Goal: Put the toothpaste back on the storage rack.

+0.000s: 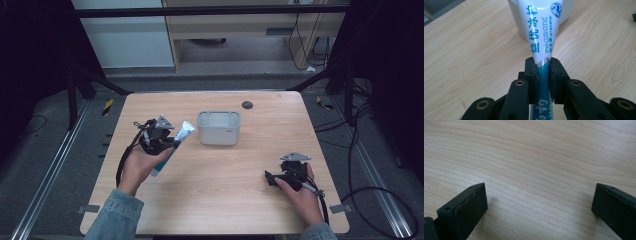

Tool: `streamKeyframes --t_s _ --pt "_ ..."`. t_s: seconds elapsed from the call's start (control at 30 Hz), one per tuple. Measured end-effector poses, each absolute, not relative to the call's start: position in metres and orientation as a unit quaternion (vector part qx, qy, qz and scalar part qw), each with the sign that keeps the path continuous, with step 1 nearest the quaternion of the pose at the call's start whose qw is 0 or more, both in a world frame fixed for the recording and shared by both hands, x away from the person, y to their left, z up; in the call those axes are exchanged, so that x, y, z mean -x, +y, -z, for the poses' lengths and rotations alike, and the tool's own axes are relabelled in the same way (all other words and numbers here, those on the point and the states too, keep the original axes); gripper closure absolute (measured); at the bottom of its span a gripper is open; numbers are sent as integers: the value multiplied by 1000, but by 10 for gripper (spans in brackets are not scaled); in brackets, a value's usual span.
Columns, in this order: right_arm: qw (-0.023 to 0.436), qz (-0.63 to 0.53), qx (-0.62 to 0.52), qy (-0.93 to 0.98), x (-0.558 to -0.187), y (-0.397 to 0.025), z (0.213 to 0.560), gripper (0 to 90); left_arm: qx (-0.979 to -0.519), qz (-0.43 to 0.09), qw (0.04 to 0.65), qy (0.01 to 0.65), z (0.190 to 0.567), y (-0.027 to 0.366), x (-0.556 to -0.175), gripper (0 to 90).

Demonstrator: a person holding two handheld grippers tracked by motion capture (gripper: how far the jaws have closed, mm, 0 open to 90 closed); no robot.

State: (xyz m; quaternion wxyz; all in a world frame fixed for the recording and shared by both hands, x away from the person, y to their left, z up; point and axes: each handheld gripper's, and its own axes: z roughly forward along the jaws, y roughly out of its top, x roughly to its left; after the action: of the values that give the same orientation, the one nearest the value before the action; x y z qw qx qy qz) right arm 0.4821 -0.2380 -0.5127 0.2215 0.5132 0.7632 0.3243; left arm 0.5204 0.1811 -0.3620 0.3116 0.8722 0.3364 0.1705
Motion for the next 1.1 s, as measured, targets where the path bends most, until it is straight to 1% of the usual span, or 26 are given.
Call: streamKeyframes --t_s 0.53,0.7,1.1 --pt "229 -321 -530 751 -482 -236 513 8 -875 -180 317 320 354 141 -528 783" --pt "227 -321 -533 749 -483 -235 513 6 -874 -181 328 309 350 128 -528 783" --pt "228 -321 -534 749 -483 -235 512 6 -874 -187 335 298 339 108 -530 784"
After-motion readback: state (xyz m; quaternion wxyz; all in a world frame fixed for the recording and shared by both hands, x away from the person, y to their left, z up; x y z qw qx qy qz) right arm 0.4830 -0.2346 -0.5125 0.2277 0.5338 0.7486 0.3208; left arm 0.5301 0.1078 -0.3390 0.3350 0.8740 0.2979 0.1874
